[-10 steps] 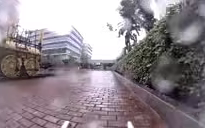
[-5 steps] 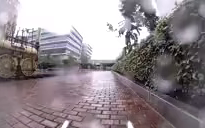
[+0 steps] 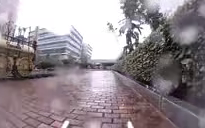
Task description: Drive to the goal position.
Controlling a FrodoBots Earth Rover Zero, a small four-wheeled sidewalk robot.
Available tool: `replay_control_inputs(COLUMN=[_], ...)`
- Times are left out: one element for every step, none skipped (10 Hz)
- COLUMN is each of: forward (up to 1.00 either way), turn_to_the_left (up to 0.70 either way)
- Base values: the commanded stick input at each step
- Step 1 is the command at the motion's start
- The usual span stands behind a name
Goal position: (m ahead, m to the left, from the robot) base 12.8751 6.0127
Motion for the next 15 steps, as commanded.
replay_control_inputs(forward=[0.70,0.70,0.70,0.70,0.70,0.70,0.70,0.70,0.70,0.70,0.70,0.70,0.70,0.70,0.70], turn_to_the_left=[0.00,0.00,0.00,0.00,0.00,0.00,0.00,0.00,0.00,0.00,0.00,0.00,0.00,0.00,0.00])
